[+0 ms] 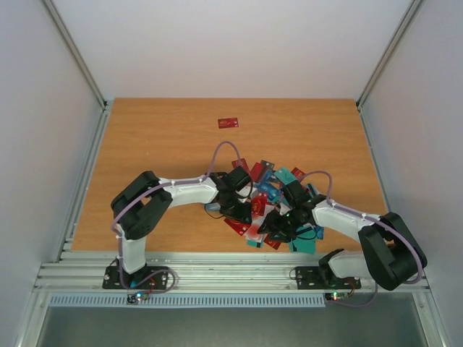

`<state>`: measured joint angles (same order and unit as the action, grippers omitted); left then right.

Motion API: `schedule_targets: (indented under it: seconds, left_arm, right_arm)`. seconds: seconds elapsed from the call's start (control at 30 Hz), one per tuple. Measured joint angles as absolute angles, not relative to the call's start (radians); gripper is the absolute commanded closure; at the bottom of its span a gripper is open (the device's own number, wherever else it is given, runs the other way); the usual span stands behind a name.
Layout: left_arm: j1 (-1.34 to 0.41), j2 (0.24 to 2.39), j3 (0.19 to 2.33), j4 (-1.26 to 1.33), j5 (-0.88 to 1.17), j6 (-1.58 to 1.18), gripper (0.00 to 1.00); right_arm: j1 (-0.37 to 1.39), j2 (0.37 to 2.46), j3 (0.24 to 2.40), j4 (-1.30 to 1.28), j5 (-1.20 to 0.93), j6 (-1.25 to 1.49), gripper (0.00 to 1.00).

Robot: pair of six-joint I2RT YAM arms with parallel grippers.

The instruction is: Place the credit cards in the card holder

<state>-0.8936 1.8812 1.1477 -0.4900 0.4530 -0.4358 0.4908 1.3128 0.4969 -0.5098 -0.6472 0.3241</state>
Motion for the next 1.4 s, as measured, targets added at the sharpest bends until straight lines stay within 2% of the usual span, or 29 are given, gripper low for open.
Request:
schedule_targets:
  seconds: [0.33,0.7,1.4]
  left_arm:
    - [-0.895,1.94,1.177,-0.477,0.539,-0.421,0.74]
    - [-0.892,1.942,1.15,-0.418,0.596,-0.437,0.74]
    - [-0.874,1.921,1.089,-0.338,0.681,-0.49,0.73]
  right_arm:
    - [0.49,1.323,0.439,-0.308,-0.698,0.416,0.54]
    - [0.487,1.333,0.403,-0.224,-0.719,0.455,0.8]
    - [0.487,1.332,0.363,-0.112,-0.718,0.487,0.82]
